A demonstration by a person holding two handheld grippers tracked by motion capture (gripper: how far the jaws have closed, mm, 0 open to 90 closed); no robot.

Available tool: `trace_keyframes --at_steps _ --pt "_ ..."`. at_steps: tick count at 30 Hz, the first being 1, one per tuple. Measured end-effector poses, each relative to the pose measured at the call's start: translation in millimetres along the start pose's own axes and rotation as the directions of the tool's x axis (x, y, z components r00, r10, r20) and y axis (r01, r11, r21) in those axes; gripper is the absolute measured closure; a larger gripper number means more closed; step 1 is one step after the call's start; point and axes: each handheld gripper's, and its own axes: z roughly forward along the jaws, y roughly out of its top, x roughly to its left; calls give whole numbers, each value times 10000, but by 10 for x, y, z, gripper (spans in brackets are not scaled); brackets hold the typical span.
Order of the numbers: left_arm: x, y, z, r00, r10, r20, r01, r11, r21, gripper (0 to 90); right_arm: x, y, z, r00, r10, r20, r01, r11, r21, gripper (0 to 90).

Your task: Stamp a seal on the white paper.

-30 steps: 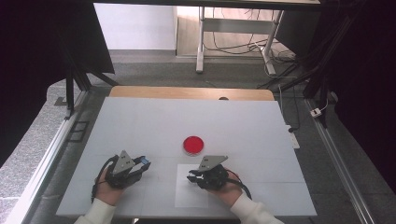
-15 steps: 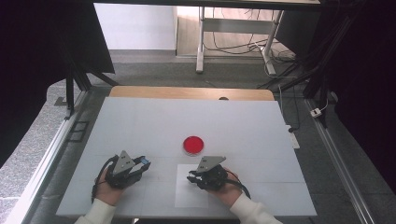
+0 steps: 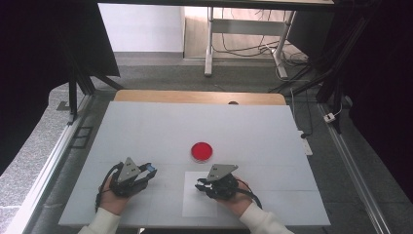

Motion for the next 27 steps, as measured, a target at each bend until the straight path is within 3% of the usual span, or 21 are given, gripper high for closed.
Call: trace_keyframes --at_steps 27 --pt "-2 -4 -7 10000 -12 -48 12 10000 -20 651 14 -17 3 10000 -57 56 58 9999 -148 762"
